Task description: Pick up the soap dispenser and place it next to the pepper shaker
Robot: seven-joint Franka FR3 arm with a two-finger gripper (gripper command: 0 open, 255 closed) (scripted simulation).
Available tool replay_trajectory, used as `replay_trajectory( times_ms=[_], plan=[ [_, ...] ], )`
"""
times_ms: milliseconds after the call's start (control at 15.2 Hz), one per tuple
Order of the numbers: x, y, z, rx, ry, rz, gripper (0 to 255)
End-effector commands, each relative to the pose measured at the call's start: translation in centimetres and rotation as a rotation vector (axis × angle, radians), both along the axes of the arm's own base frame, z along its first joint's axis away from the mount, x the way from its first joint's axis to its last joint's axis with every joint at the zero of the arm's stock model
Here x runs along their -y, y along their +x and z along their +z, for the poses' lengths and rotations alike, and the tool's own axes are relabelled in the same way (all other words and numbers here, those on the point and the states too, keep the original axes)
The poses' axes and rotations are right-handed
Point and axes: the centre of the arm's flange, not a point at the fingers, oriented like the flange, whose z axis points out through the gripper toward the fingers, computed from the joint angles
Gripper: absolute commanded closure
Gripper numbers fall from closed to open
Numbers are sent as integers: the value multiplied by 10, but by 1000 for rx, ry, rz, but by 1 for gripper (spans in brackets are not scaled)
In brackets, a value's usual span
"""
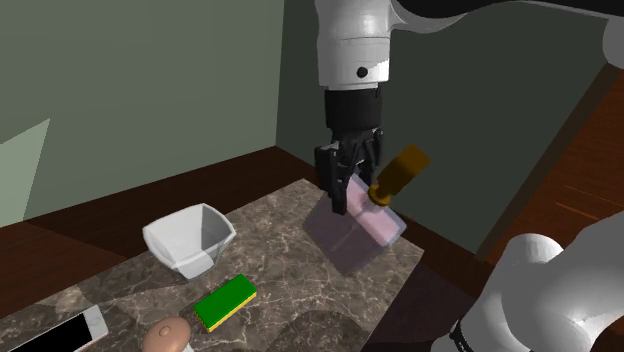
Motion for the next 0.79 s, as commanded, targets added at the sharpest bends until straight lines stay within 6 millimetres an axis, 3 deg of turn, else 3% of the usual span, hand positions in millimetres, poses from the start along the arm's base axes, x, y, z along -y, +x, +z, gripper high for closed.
replay_trajectory(
  times_ms=[0, 726],
  plan=[
    [-27, -4, 1, 0, 0, -2, 255],
    [-172, -16, 1, 0, 0, -2, 255]
  ],
)
